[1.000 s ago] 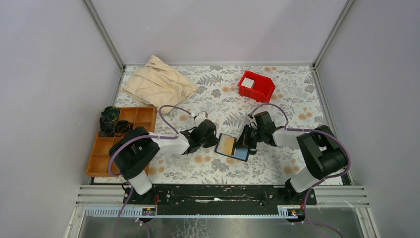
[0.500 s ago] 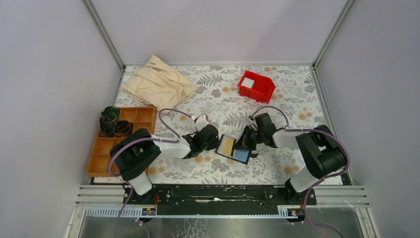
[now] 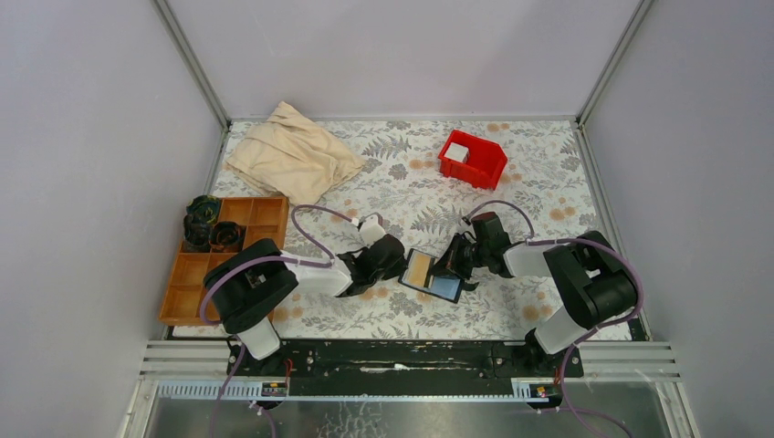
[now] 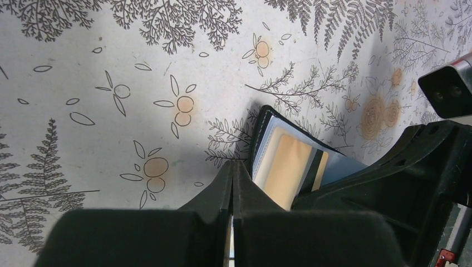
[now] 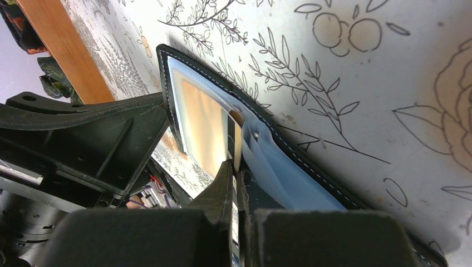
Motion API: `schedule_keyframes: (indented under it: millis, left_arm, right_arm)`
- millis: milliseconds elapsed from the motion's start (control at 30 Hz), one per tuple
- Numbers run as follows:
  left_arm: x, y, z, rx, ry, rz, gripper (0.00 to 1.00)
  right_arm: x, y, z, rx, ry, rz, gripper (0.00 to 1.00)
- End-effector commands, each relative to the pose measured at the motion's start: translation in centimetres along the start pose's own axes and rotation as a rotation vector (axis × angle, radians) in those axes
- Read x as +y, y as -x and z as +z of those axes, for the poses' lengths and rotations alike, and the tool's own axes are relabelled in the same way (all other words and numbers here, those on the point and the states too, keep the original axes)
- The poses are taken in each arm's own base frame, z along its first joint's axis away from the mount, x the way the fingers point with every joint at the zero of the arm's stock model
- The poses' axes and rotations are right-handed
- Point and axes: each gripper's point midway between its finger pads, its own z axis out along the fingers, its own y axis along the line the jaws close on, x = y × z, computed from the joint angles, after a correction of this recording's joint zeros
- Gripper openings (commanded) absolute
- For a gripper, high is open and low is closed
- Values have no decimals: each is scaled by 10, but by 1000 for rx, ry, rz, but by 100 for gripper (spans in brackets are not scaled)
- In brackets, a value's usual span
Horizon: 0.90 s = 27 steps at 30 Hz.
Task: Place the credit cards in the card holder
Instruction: Insert the credit card into the card holder.
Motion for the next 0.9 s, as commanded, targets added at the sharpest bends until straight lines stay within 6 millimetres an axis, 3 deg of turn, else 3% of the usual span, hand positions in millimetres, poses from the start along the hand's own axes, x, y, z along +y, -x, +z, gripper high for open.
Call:
schedule_keyframes:
  millis: [0, 200, 400, 500, 867]
  left_arm:
    - [146, -121, -54, 496, 438, 191, 0]
    - [145, -119, -55, 480, 455, 153, 0]
    - [143, -121, -53, 477, 460, 119, 0]
    - [139, -120, -51, 473, 455, 112, 0]
    - [123, -123, -39, 466, 422, 71, 0]
  right_arm:
    - [-34, 4, 16, -49, -134, 37, 0]
    - [-27, 11, 20, -67, -122, 70, 2]
    - [-31, 3, 11, -42, -144, 25, 35]
    - [-27, 5, 0, -55, -168, -27, 45]
    - [-17, 8, -33, -60, -253, -167, 49]
